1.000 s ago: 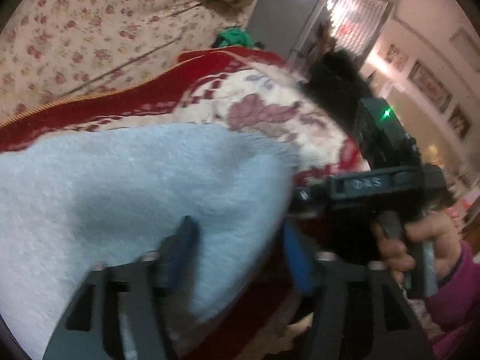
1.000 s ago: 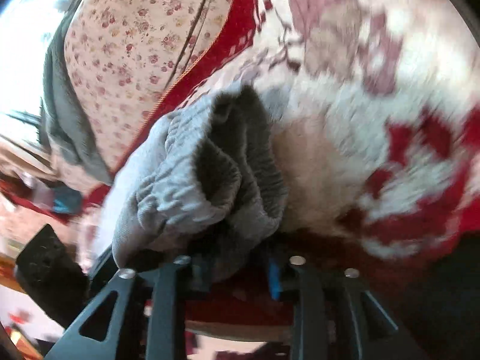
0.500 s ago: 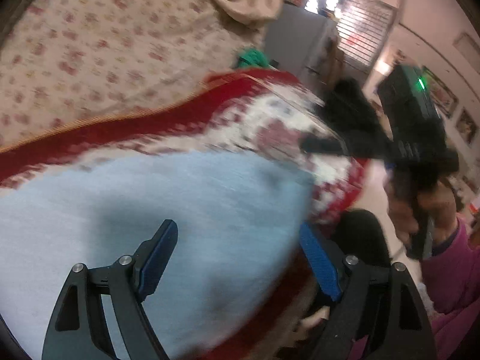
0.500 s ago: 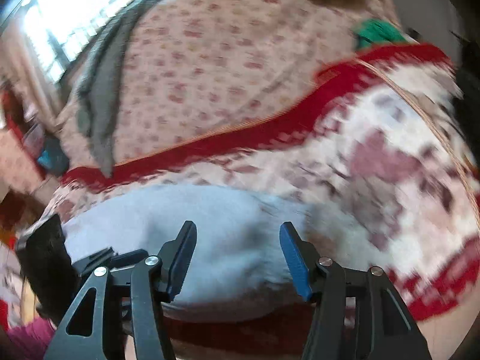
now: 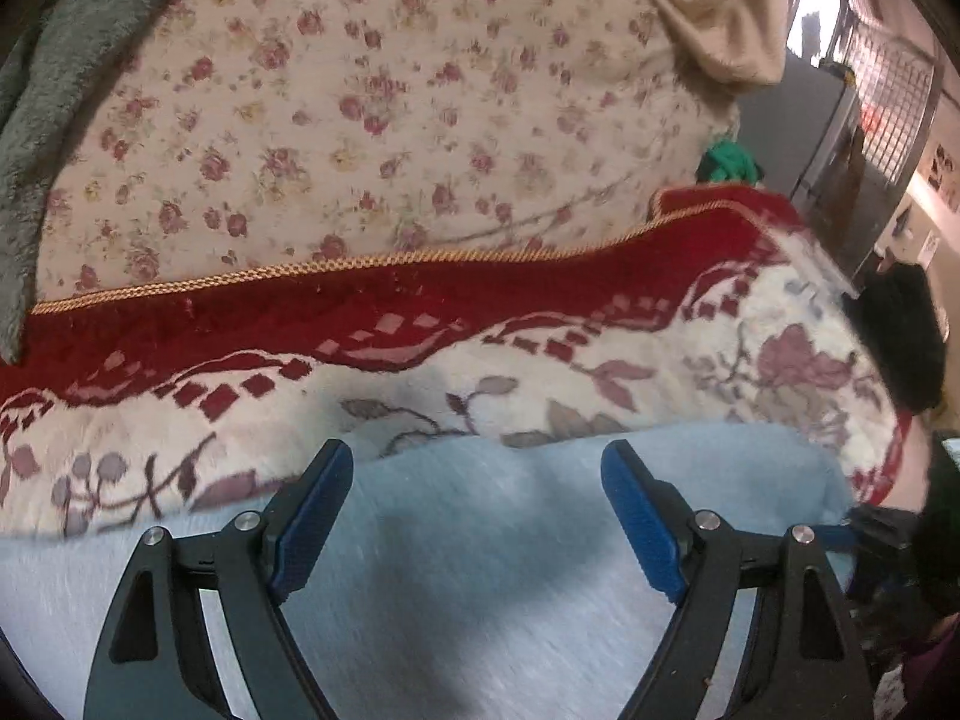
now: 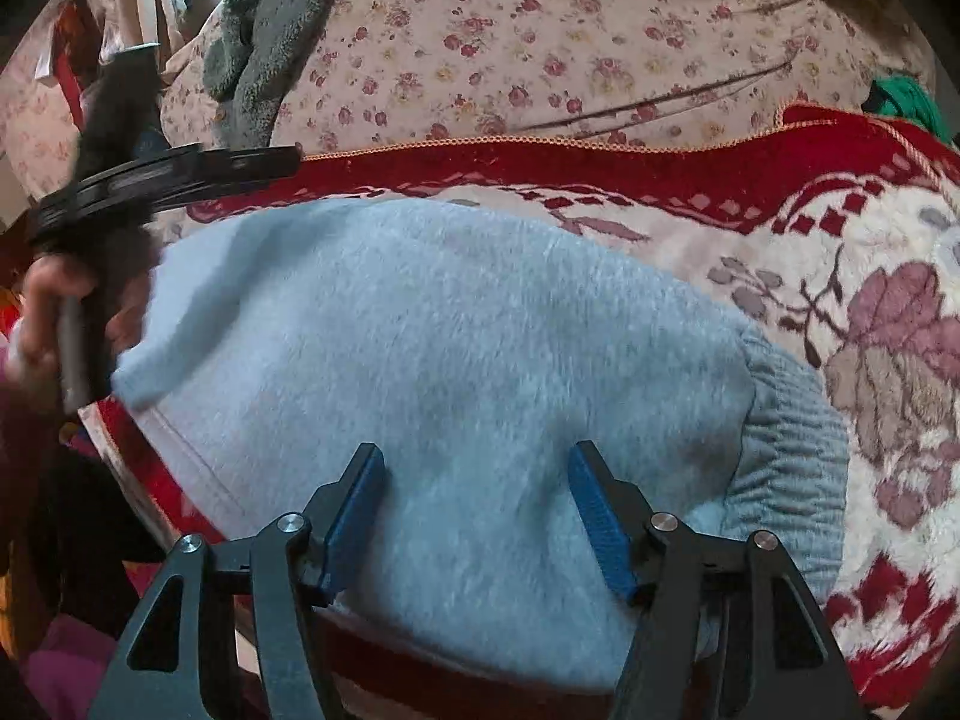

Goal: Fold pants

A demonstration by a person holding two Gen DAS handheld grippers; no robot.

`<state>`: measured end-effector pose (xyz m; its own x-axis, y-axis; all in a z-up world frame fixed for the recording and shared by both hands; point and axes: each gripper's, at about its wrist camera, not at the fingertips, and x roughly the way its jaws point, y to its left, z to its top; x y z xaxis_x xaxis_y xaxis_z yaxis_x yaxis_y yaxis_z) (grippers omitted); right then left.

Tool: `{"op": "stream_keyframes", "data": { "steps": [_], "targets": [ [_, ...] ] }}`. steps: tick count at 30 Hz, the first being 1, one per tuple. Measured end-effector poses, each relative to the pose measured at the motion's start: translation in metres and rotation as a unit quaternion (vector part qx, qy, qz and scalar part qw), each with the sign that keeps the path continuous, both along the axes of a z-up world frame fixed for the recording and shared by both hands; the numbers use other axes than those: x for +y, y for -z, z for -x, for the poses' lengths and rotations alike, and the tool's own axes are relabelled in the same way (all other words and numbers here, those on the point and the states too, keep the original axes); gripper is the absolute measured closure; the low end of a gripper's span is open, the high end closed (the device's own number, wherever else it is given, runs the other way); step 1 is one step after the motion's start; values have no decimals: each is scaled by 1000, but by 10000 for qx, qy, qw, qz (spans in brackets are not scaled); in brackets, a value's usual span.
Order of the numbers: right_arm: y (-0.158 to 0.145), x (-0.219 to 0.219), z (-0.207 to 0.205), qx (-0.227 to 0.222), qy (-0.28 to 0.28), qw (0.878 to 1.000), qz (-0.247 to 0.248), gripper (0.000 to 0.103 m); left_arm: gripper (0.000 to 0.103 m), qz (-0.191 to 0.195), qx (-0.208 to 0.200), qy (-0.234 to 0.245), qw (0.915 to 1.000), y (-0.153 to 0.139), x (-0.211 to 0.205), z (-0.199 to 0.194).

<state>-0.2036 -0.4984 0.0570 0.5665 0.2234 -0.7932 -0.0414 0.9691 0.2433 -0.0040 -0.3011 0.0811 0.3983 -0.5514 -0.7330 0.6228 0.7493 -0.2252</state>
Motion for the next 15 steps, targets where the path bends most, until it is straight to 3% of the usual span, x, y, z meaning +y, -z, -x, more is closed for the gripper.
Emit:
{"op": "stream_keyframes", "data": {
  "steps": [5,10,13,15],
  "targets": [
    [-8,-1,-9,85,45,9995,-285,25,19,-298,168,277,9990,22,-19,-10],
    [-9,6,-18,255,-103,9994,-218,18,22,-469,-5,408,9981,33,-34,-4],
    [-10,5,-17,263,-113,9993,-222,18,66,-594,-117,357,9975,37,-41,-1],
    [-10,5,-18,287,-63,9991,-293,18,80,-656,-251,235,9973,37,-45,-2]
  ]
}}
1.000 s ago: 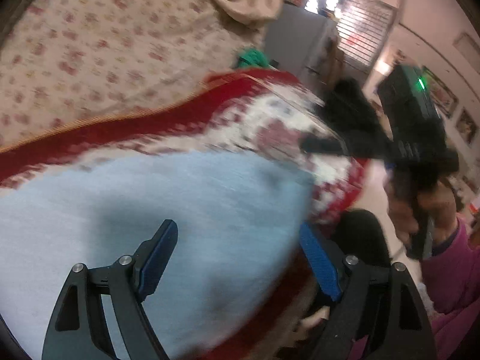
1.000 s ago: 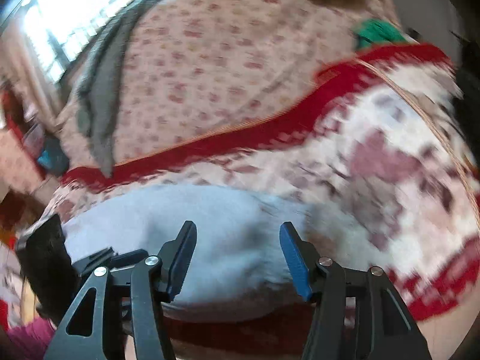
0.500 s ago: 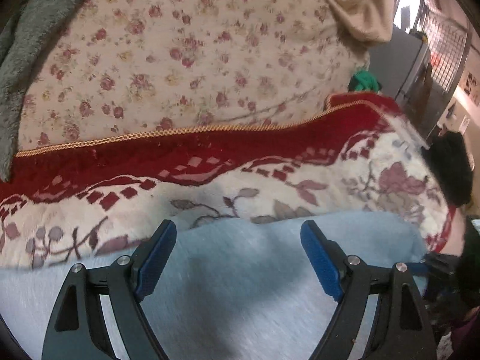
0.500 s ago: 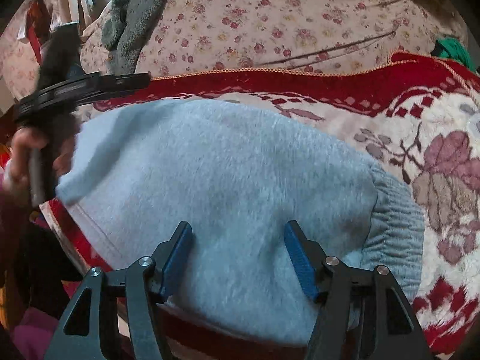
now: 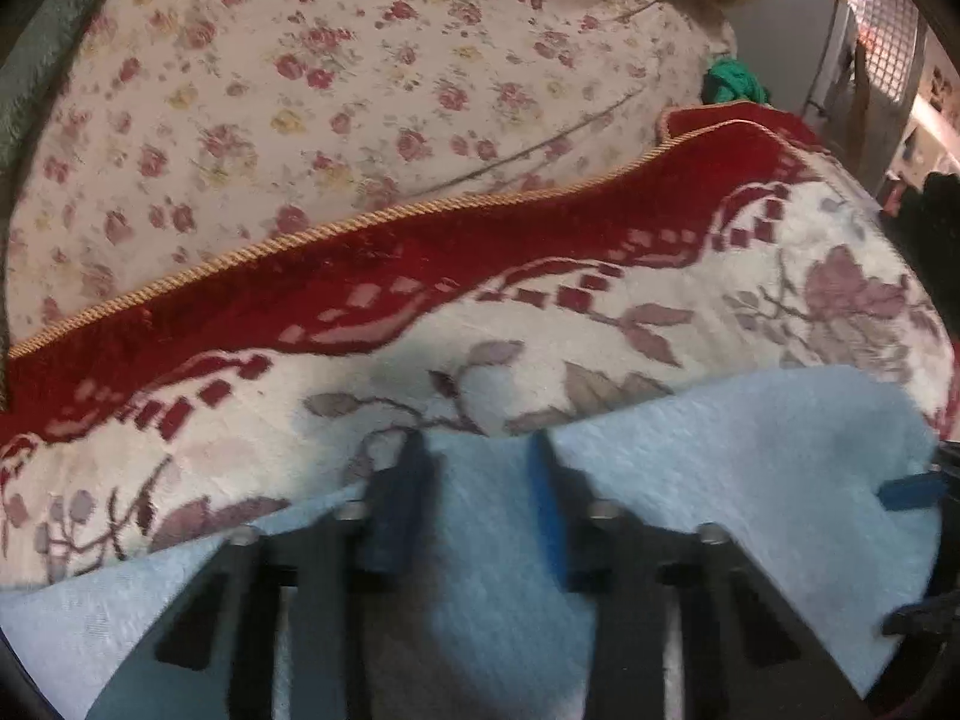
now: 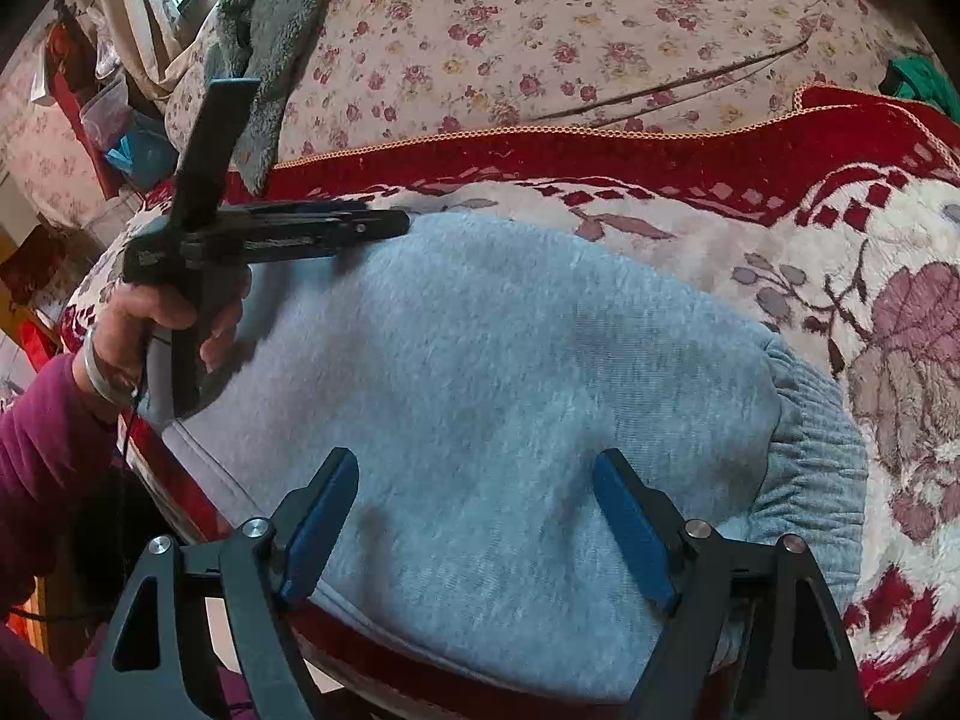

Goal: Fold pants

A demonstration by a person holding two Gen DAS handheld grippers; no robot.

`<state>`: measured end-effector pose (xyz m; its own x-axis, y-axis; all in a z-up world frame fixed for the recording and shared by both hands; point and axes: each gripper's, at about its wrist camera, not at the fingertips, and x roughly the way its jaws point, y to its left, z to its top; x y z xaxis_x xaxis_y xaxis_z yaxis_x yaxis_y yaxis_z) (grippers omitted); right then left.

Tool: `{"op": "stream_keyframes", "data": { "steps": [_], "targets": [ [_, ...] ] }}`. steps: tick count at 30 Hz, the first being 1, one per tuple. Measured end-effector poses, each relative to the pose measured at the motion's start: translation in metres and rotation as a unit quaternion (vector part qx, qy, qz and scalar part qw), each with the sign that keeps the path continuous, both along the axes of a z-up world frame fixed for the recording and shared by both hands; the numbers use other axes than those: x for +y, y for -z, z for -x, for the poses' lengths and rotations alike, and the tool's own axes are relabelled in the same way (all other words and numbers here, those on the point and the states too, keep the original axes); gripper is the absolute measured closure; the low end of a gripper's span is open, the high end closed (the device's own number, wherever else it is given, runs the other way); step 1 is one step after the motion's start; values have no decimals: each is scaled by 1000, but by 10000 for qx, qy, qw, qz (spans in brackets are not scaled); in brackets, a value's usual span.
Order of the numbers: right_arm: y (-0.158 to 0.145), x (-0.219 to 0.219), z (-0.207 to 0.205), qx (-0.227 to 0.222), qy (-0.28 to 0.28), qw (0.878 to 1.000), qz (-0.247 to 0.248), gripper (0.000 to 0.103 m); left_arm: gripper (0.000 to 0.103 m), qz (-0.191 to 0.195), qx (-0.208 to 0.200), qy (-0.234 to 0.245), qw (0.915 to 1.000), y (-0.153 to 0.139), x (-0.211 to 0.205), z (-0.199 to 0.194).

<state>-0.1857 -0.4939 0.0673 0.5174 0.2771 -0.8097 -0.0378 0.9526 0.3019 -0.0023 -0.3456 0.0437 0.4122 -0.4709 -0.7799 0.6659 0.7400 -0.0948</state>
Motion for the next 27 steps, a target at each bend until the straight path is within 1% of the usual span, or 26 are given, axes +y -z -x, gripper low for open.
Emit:
{"op": "stream_keyframes", "data": {
  "steps": [2,3,5,9,11,12,13,14,15,16,17,18,21,27],
  "targets": [
    [-1,-2,-1,31,49,10000,-68,18,102,56,-13,-152,9999,-2,1,-3],
    [-1,-2,-1,48,65,9999,-91,18,103,157,32,-245,9996,-3,3,-7],
    [-1,-2,-1,74,65,9999,-77,18,103,271,121,-253,9992,-5,3,-10],
    [-4,0,2,26,72,10000,-17,18,103,91,-37,-209,9997,-6,-2,-2],
    [-9,0,3,-14,71,10000,-58,18,102,-35,-197,-217,9996,-8,-2,5],
    [-11,0,2,-43,59,9999,-74,18,100,-38,-228,-243,9994,-11,0,7],
    [-14,1,2,-65,48,9999,-77,18,91,-30,-237,-284,9993,-13,2,9],
    [-15,3,2,-74,30,9999,-66,18,74,-10,-261,-332,9991,-15,5,11],
    [-16,6,1,-83,-4,9999,-58,18,63,19,-304,-391,9988,-18,9,13],
    [-16,9,0,-84,-46,9999,-61,18,45,62,-355,-466,9983,-21,14,15],
    [-16,12,-2,-78,-89,9999,-66,18,41,141,-402,-543,9976,-25,20,19],
    [-16,15,-3,-76,-127,9999,-65,18,41,177,-412,-589,9973,-28,25,20],
    [-17,31,-11,-57,-333,9993,-158,18,35,142,-438,-807,9957,-34,41,25],
    [-20,70,-34,-84,-845,9960,-274,16,33,-39,-587,-1293,9899,-39,87,37]
  ]
}}
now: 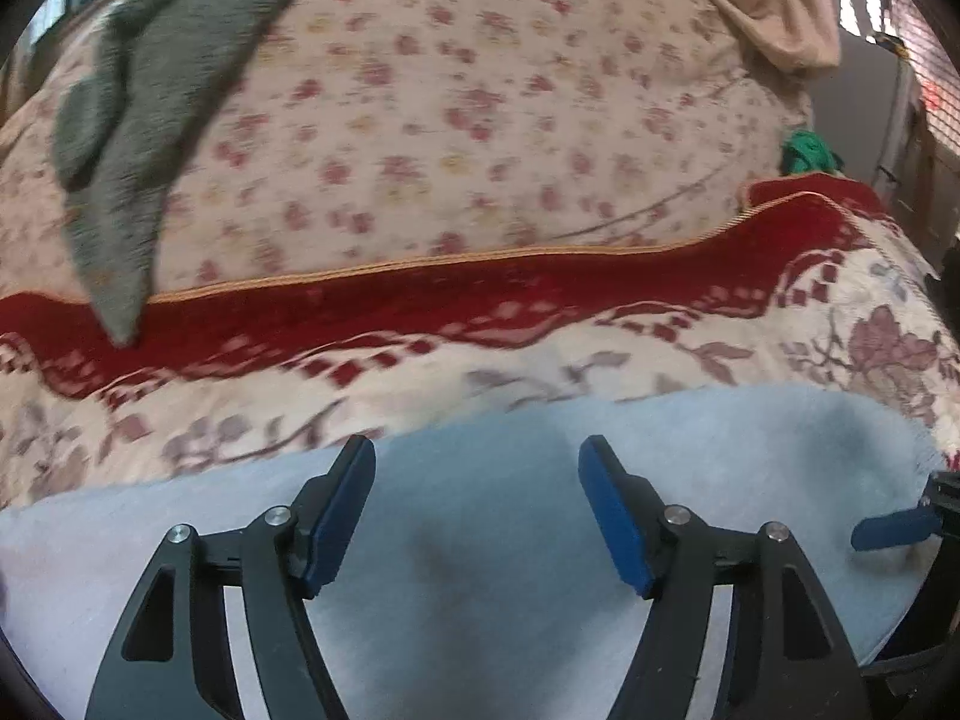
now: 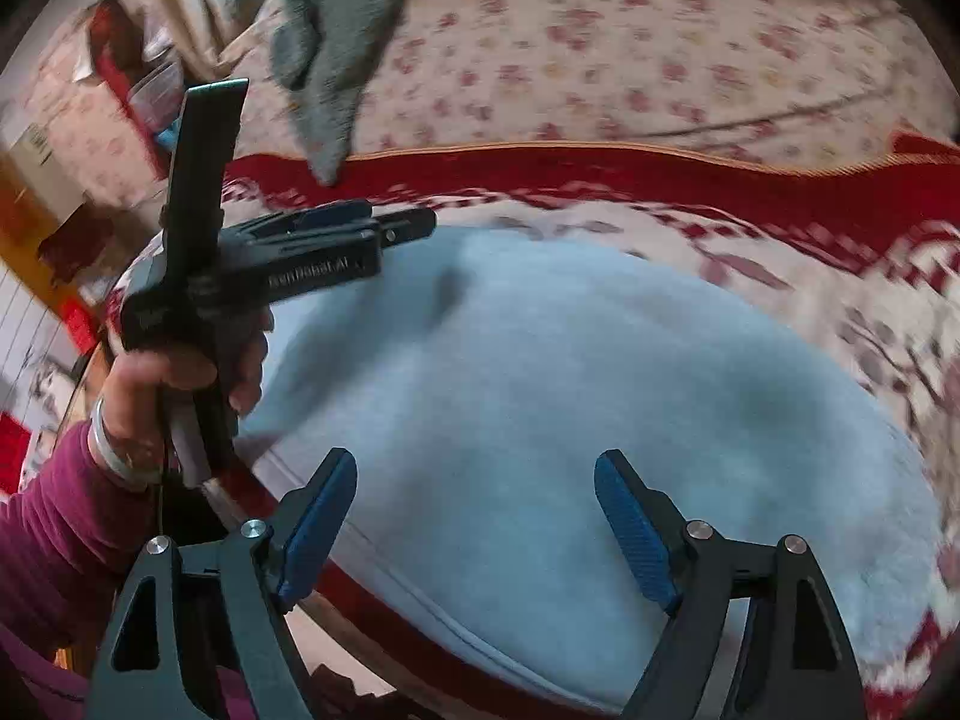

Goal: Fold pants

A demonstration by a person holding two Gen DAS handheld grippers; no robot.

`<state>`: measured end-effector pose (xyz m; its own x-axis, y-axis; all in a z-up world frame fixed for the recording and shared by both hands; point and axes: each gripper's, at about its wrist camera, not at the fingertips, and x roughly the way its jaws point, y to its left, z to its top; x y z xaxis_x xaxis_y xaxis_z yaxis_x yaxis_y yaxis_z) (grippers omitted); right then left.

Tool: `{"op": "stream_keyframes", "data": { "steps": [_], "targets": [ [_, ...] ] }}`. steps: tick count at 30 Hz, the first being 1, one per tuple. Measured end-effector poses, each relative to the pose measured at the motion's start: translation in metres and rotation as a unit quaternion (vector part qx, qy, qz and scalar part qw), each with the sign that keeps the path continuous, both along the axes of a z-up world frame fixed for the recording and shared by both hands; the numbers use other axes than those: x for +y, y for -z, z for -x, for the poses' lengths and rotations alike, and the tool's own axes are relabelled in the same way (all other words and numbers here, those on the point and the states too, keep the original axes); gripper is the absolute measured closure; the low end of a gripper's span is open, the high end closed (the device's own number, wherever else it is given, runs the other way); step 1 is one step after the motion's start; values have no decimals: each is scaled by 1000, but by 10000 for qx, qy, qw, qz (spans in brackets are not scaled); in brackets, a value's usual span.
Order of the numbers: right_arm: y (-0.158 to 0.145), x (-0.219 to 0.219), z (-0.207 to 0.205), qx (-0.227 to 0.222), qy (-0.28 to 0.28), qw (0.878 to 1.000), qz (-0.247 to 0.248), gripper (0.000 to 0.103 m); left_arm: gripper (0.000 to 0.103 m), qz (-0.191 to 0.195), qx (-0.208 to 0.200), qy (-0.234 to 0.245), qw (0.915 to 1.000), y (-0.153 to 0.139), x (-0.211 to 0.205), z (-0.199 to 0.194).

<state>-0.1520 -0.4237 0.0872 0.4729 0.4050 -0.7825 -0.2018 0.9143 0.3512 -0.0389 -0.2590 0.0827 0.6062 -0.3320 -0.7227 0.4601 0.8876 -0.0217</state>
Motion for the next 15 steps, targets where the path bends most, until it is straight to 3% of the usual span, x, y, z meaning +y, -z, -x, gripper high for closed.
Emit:
{"op": "stream_keyframes", "data": {
  "steps": [8,15],
  "targets": [
    [3,60,-39,55,-617,9981,15,15,28,49,39,-818,9966,-5,82,12],
    [0,127,-76,-91,-1402,9896,314,15,28,164,109,-1851,9825,-7,173,34]
  ]
}}
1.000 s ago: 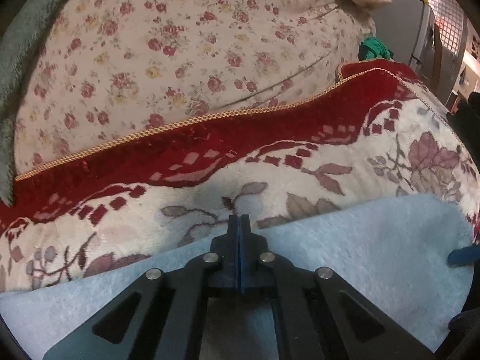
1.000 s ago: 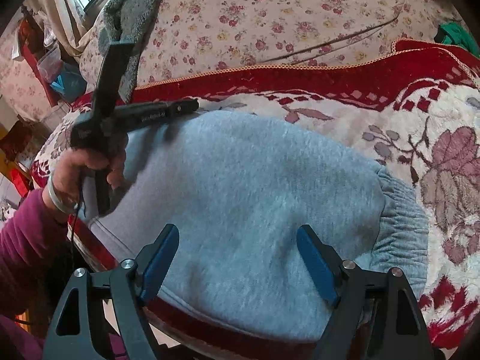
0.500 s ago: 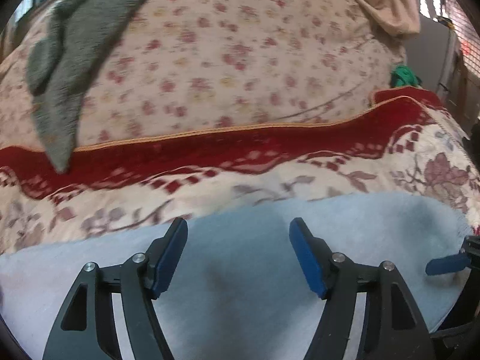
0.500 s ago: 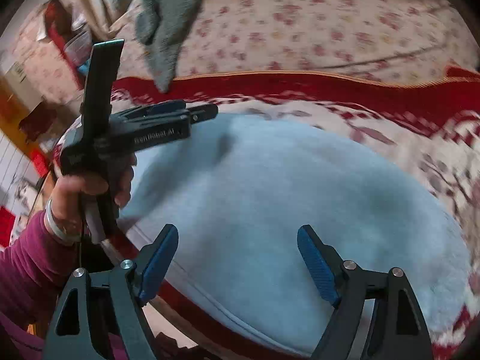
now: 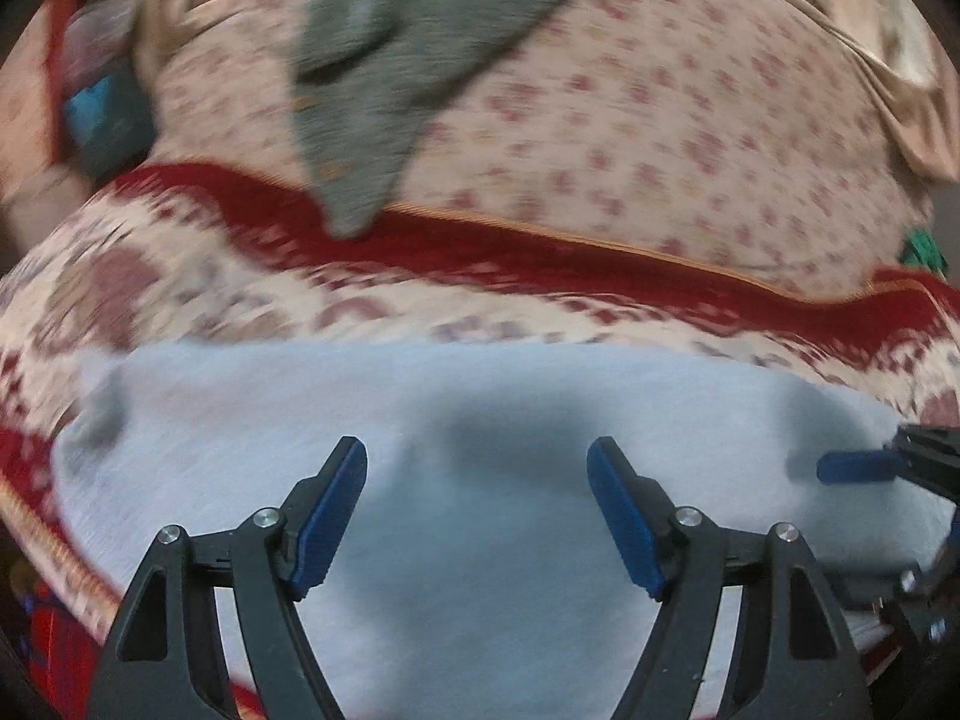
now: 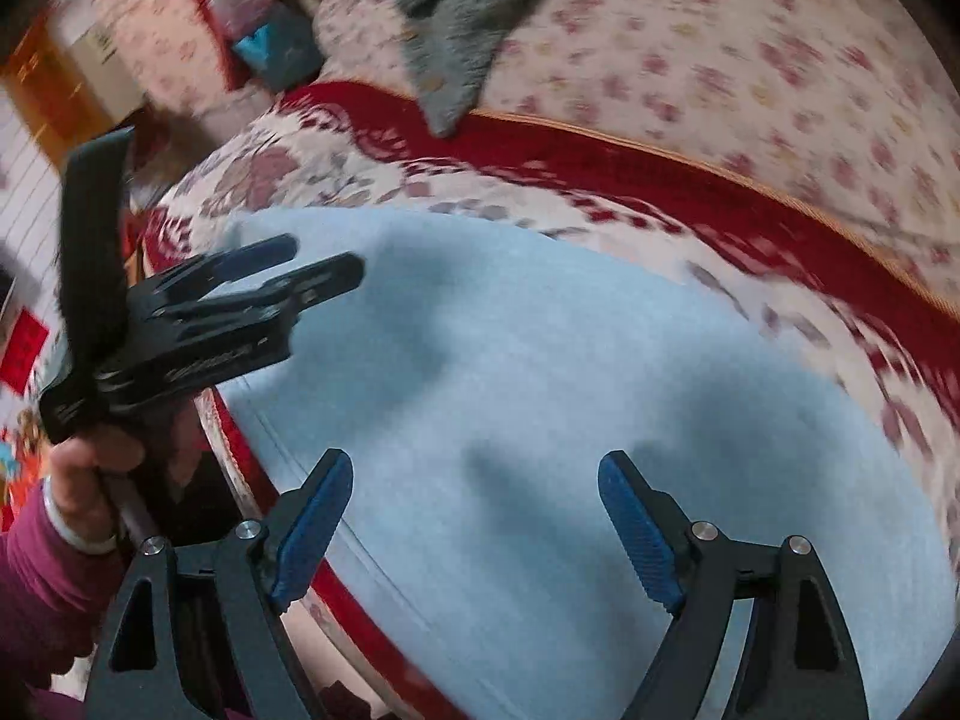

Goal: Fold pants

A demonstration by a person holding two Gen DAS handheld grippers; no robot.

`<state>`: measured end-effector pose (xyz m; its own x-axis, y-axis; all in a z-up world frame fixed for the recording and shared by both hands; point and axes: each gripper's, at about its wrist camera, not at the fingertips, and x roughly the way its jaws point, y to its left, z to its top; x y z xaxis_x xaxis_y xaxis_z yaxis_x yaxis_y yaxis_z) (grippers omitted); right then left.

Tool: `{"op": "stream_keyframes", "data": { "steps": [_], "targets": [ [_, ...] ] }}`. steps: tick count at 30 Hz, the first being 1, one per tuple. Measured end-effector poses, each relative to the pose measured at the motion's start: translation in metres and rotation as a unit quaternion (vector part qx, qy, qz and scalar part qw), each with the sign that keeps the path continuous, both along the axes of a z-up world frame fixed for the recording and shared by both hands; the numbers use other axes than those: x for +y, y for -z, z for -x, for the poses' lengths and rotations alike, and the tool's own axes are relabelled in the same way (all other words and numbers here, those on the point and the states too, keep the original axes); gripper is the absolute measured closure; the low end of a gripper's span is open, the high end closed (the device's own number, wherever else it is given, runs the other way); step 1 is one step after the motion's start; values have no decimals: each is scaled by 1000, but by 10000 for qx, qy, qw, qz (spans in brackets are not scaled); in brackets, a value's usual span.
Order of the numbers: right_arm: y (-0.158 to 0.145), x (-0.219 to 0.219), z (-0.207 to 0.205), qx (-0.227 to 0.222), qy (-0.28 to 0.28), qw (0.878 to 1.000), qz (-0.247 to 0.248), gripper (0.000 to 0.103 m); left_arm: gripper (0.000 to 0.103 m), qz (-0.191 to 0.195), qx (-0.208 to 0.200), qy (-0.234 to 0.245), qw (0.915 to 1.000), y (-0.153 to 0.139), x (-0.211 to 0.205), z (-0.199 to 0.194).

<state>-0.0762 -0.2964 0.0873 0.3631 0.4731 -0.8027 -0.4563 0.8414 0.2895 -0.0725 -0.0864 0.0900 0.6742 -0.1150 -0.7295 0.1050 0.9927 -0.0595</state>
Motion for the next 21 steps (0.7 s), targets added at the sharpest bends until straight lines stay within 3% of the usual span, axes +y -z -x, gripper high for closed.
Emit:
{"op": "stream_keyframes", "data": {
  "steps": [5,11,21],
  "targets": [
    [-8,59,-32,-192,-601,9980,54,15,24,251,36,-903,9956,-3,81,21],
    [-15,160,-84,-245,-1343,9904,-197,15,20,620,222,-1957,9785,7,162,35],
    [14,288,-156,130,-2074,9782,-69,15,20,1013,578,-2509,9610,42,212,26]
  ]
}}
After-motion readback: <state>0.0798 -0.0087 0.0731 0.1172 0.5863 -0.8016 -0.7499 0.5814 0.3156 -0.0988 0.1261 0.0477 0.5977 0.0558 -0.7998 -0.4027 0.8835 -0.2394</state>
